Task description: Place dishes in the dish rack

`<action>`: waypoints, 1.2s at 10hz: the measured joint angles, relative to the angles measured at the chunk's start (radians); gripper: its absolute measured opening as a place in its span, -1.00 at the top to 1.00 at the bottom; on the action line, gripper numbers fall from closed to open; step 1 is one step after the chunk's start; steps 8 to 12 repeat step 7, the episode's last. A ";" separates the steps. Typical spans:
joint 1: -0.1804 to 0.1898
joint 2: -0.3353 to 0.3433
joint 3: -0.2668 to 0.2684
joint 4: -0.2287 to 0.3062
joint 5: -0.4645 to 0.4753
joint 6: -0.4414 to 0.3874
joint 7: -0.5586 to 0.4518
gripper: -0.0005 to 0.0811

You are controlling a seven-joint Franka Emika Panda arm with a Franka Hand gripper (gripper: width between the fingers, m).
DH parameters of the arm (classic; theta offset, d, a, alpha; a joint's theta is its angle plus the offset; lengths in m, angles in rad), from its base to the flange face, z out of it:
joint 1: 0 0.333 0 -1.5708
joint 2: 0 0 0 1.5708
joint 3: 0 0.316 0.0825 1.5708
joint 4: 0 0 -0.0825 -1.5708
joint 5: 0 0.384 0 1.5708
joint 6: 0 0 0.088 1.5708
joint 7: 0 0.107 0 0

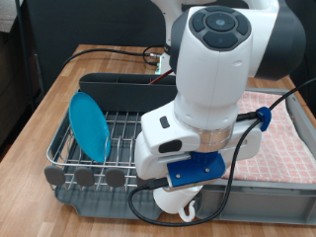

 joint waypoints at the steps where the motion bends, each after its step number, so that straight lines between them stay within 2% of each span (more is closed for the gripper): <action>1: 0.000 0.000 -0.001 0.035 0.000 -0.045 0.000 -0.97; 4: 0.003 -0.011 -0.004 0.105 -0.004 -0.147 0.019 -0.98; 7: 0.020 -0.032 -0.012 0.109 -0.010 -0.169 0.049 -0.98; 12: 0.020 -0.032 -0.012 0.109 -0.010 -0.169 0.049 -0.98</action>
